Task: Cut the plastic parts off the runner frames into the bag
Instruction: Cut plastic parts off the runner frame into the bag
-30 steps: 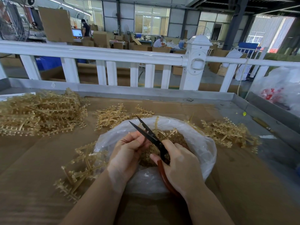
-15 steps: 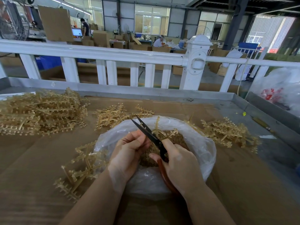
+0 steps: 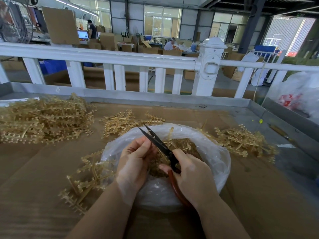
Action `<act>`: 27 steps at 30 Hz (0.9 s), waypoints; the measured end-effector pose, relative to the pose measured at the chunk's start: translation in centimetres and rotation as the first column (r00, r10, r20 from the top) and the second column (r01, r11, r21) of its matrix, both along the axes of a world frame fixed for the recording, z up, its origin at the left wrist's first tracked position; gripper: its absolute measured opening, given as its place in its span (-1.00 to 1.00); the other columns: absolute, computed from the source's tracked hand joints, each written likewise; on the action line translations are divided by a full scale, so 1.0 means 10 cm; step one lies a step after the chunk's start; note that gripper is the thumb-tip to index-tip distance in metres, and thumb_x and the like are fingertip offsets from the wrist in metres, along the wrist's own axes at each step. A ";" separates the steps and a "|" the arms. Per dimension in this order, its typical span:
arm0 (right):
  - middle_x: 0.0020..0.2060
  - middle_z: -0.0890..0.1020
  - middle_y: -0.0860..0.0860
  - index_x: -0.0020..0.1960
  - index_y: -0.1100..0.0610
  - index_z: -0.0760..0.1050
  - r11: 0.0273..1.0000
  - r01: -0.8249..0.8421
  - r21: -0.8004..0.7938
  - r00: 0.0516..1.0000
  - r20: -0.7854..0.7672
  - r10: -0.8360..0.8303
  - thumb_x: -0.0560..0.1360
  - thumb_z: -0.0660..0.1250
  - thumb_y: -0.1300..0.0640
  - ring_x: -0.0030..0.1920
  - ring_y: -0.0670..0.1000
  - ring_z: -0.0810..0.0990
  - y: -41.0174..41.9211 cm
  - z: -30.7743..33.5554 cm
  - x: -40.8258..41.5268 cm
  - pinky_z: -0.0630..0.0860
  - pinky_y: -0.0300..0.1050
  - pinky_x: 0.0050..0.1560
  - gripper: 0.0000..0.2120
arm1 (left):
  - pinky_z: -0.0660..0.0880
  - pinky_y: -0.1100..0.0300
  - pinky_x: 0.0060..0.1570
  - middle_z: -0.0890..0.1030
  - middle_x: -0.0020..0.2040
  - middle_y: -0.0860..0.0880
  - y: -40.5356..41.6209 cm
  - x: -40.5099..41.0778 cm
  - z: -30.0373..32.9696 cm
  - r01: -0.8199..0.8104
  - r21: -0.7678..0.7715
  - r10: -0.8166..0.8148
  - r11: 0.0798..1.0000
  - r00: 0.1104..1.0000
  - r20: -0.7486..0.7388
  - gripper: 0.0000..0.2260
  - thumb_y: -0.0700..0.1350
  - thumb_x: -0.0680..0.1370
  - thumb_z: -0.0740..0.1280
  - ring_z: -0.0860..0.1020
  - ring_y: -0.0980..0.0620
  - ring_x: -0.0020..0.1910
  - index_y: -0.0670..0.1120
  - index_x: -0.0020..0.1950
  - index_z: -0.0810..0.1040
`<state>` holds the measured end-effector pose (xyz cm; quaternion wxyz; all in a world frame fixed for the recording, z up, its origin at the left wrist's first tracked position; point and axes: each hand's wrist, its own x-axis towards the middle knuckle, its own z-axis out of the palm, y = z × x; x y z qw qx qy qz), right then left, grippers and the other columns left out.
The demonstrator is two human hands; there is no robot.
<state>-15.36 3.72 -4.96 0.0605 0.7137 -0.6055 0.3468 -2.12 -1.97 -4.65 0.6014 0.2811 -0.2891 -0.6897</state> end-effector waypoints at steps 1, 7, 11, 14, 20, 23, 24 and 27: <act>-0.35 0.57 -0.10 -0.05 0.03 0.51 1.000 0.005 -0.005 1.000 0.000 -0.005 0.46 0.31 -0.21 -0.37 -0.11 0.52 0.00 0.00 0.00 0.30 -0.39 -0.34 -0.69 | 0.56 0.26 -0.21 0.62 -0.25 -0.10 0.00 0.01 0.00 0.009 -0.003 -0.009 1.000 1.000 0.006 -0.93 -0.23 0.35 0.32 0.58 0.06 -0.30 -0.18 -0.20 0.55; -0.34 0.55 -0.11 -0.05 0.01 0.49 1.000 0.001 0.000 0.999 0.033 -0.001 0.45 0.24 -0.24 -0.35 -0.12 0.49 0.02 0.01 -0.01 0.28 -0.39 -0.33 -0.67 | 0.57 0.28 -0.28 0.61 -0.30 -0.08 0.00 0.02 0.01 0.063 -0.006 -0.062 0.998 0.998 0.023 -0.93 -0.24 0.35 0.32 0.58 0.08 -0.35 -0.18 -0.21 0.57; -0.32 0.56 -0.10 -0.03 0.03 0.50 1.000 -0.011 0.020 1.000 0.027 0.010 0.46 0.28 -0.22 -0.32 -0.09 0.52 0.01 0.01 -0.01 0.32 -0.34 -0.30 -0.68 | 0.57 0.29 -0.26 0.61 -0.28 -0.07 0.01 0.01 0.01 0.051 -0.006 -0.051 0.999 0.998 0.020 -0.92 -0.23 0.36 0.32 0.56 0.08 -0.34 -0.18 -0.17 0.56; -0.30 0.57 -0.09 -0.01 0.02 0.51 0.999 -0.018 0.045 0.999 0.027 0.017 0.46 0.28 -0.23 -0.31 -0.10 0.51 0.00 0.01 -0.02 0.29 -0.39 -0.30 -0.67 | 0.55 0.24 -0.22 0.60 -0.23 -0.08 0.01 0.01 0.00 0.020 -0.009 -0.020 1.000 1.000 0.004 -0.92 -0.22 0.37 0.33 0.55 0.06 -0.29 -0.16 -0.16 0.53; -0.32 0.57 -0.09 -0.03 0.01 0.50 0.999 -0.005 0.035 1.000 0.027 0.004 0.46 0.32 -0.22 -0.33 -0.09 0.51 0.00 0.01 -0.02 0.26 -0.38 -0.33 -0.70 | 0.49 0.09 -0.06 0.59 -0.19 -0.11 0.01 0.00 0.00 -0.029 -0.017 0.028 0.999 0.999 -0.033 -0.78 -0.20 0.36 0.35 0.54 -0.02 -0.21 -0.11 -0.01 0.54; -0.32 0.57 -0.10 -0.03 0.01 0.50 0.999 -0.002 0.037 1.000 0.024 0.001 0.46 0.31 -0.22 -0.32 -0.09 0.51 0.01 0.01 -0.02 0.21 -0.42 -0.34 -0.70 | 0.50 0.09 -0.02 0.60 -0.17 -0.13 0.01 -0.01 0.01 -0.048 -0.038 0.047 0.998 0.999 -0.024 -0.68 -0.22 0.37 0.34 0.55 -0.03 -0.18 -0.15 0.12 0.55; -0.32 0.57 -0.10 -0.03 0.01 0.50 0.999 -0.004 0.040 1.000 0.022 0.003 0.46 0.30 -0.23 -0.32 -0.09 0.51 0.01 0.01 -0.02 0.21 -0.43 -0.33 -0.69 | 0.50 0.09 -0.03 0.61 -0.18 -0.12 0.01 -0.02 0.01 -0.055 -0.040 0.055 0.998 0.998 -0.011 -0.72 -0.22 0.37 0.33 0.55 -0.03 -0.18 -0.16 0.08 0.57; -0.30 0.59 -0.09 0.00 0.01 0.50 0.999 -0.008 0.046 1.000 0.009 0.008 0.47 0.29 -0.23 -0.30 -0.09 0.54 0.01 0.01 -0.02 0.24 -0.40 -0.32 -0.68 | 0.49 0.05 -0.02 0.60 -0.18 -0.14 0.02 -0.02 0.01 -0.071 -0.029 0.072 0.997 0.997 0.017 -0.85 -0.20 0.38 0.33 0.54 -0.05 -0.20 -0.15 -0.06 0.56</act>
